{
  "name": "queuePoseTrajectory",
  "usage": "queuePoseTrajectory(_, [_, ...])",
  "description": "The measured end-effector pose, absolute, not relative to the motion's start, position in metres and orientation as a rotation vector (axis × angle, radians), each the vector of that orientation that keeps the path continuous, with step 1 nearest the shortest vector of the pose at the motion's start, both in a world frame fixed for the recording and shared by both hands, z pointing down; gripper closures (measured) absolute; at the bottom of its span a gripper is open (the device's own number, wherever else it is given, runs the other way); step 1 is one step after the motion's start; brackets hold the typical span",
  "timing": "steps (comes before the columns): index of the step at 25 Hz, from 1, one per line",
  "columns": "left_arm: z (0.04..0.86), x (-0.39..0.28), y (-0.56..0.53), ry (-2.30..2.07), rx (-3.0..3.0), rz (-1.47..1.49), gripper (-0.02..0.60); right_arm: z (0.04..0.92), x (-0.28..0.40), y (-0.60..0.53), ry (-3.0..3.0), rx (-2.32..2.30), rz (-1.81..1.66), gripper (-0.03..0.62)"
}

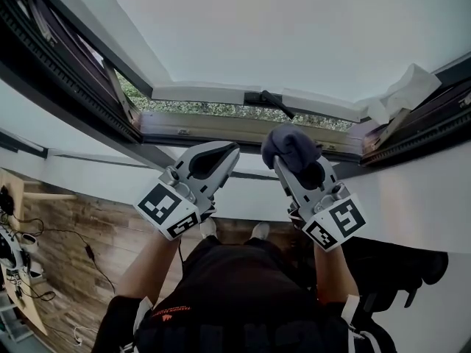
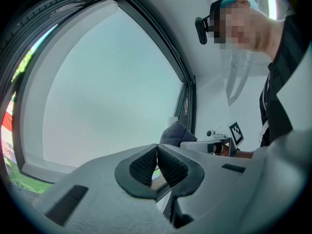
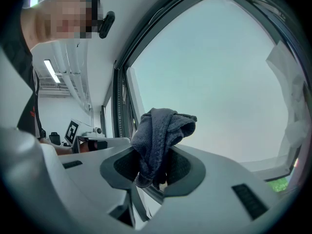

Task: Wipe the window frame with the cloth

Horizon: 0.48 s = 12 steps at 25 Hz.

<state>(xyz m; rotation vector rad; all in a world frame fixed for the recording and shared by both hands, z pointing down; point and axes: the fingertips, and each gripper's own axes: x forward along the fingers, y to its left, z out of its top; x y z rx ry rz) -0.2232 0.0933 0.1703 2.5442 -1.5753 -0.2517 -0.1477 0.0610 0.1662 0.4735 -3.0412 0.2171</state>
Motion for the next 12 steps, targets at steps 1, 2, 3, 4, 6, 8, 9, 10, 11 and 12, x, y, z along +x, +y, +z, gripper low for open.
queuePoseTrajectory(1, [0.1702,-0.2226,0.0931,-1.573,2.547,-0.251,0.561,0.1665,-0.1475,0.0612,-3.041,0.474,0.216,0.479])
queuePoseTrajectory(2, [0.1699,-0.2221,0.0929,-1.571,2.55,-0.251,0.561,0.1666,-0.1473,0.0613,-3.041,0.475,0.216,0.479])
queuePoseTrajectory(3, [0.1697,-0.2216,0.0926,-1.568,2.553,-0.25,0.561,0.1667,-0.1472,0.0614,-3.041,0.476,0.215,0.479])
queuePoseTrajectory(4, [0.1694,-0.2212,0.0924,-1.566,2.555,-0.249,0.561,0.1667,-0.1471,0.0613,-3.041,0.477,0.214,0.479])
queuePoseTrajectory(6, [0.1691,-0.2206,0.0919,-1.561,2.559,-0.248,0.561,0.1666,-0.1471,0.0613,-3.039,0.479,0.213,0.479])
queuePoseTrajectory(8, [0.169,-0.2201,0.0912,-1.558,2.561,-0.248,0.561,0.1669,-0.1476,0.0613,-3.038,0.477,0.214,0.479])
queuePoseTrajectory(9, [0.1691,-0.2197,0.0908,-1.556,2.562,-0.248,0.561,0.1673,-0.1479,0.0613,-3.037,0.476,0.214,0.479])
queuePoseTrajectory(10, [0.1692,-0.2194,0.0904,-1.554,2.563,-0.248,0.561,0.1677,-0.1483,0.0614,-3.036,0.475,0.214,0.479])
queuePoseTrajectory(11, [0.1694,-0.2189,0.0901,-1.552,2.564,-0.248,0.561,0.1681,-0.1487,0.0614,-3.035,0.473,0.215,0.479])
queuePoseTrajectory(12, [0.1695,-0.2185,0.0897,-1.55,2.566,-0.247,0.561,0.1686,-0.1491,0.0615,-3.033,0.472,0.215,0.479])
